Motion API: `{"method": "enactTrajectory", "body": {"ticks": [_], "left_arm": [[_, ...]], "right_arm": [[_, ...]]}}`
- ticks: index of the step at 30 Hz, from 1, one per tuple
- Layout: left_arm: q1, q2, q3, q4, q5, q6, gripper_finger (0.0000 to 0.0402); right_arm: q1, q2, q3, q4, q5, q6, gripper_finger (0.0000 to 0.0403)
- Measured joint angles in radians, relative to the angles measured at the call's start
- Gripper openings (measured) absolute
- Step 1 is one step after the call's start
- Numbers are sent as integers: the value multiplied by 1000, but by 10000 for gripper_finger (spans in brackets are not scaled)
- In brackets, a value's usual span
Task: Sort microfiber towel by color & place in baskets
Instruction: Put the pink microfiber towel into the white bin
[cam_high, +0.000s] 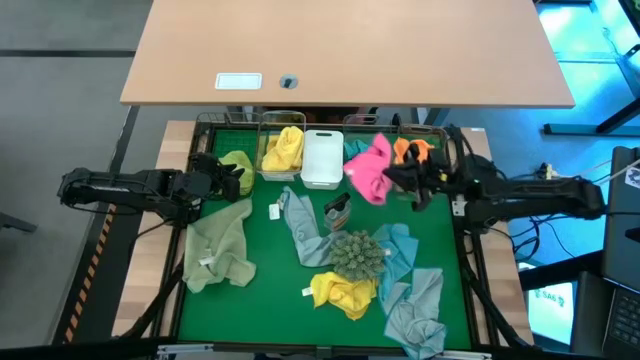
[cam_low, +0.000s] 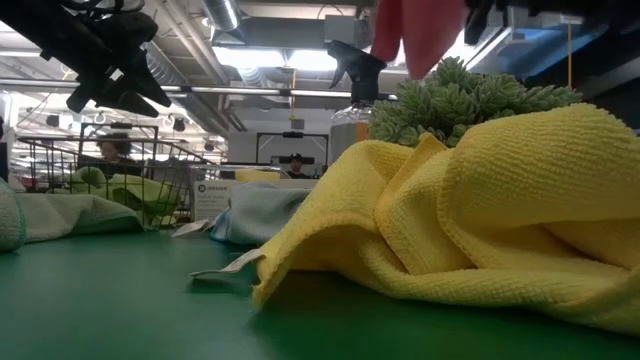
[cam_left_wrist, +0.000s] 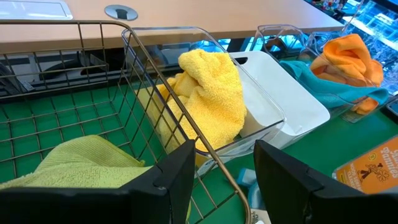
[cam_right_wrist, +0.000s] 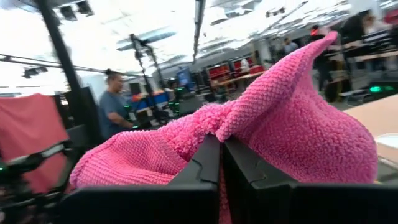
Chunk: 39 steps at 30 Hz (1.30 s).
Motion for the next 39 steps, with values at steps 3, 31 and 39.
{"method": "enactTrajectory", "body": {"ticks": [3, 31, 39], "left_arm": [[0, 0, 0, 0, 0, 0, 157], [0, 1, 0, 0, 0, 0, 157], [0, 12, 1, -1, 0, 0, 157]], "right_arm": [[-75, 52, 8, 11, -19, 0, 4], [-382, 761, 375, -102, -185, -133, 4], [-392, 846, 375, -89, -185, -135, 5]]}}
